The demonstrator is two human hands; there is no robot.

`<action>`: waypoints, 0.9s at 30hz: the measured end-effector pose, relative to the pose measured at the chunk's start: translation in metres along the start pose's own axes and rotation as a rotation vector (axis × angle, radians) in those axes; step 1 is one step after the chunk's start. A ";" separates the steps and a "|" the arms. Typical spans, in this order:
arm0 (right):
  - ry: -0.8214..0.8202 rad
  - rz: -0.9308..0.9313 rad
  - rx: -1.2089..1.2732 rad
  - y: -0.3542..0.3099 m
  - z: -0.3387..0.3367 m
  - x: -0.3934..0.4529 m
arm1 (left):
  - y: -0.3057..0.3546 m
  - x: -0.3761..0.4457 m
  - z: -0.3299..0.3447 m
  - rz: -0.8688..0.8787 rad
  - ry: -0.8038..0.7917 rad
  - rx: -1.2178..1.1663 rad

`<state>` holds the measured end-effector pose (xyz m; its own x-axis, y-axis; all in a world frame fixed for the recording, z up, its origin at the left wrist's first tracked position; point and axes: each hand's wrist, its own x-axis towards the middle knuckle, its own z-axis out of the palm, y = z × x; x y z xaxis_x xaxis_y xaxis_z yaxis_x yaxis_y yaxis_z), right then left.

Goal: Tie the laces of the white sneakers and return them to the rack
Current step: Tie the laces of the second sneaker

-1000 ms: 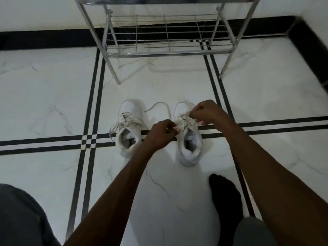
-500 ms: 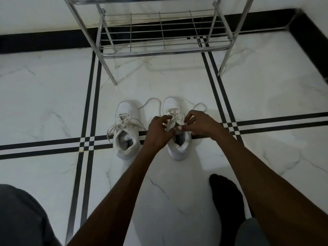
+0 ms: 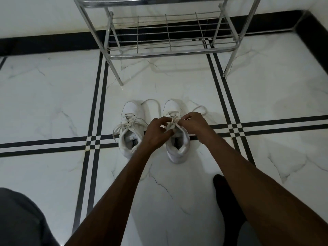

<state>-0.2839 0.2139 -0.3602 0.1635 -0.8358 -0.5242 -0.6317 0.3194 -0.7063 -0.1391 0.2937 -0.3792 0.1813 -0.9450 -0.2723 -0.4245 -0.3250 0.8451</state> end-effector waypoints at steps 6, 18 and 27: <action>-0.053 0.090 0.238 0.002 0.002 0.004 | -0.006 0.000 0.005 -0.086 0.038 -0.175; 0.010 -0.246 0.397 -0.008 -0.018 0.005 | 0.030 0.006 -0.035 0.085 0.159 -0.333; -0.434 -0.454 -0.132 -0.050 -0.024 -0.018 | 0.035 0.013 -0.041 0.223 0.101 -0.254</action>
<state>-0.2728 0.2023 -0.3039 0.7111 -0.6090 -0.3512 -0.5107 -0.1041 -0.8534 -0.1149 0.2713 -0.3338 0.2012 -0.9790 -0.0324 -0.2318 -0.0797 0.9695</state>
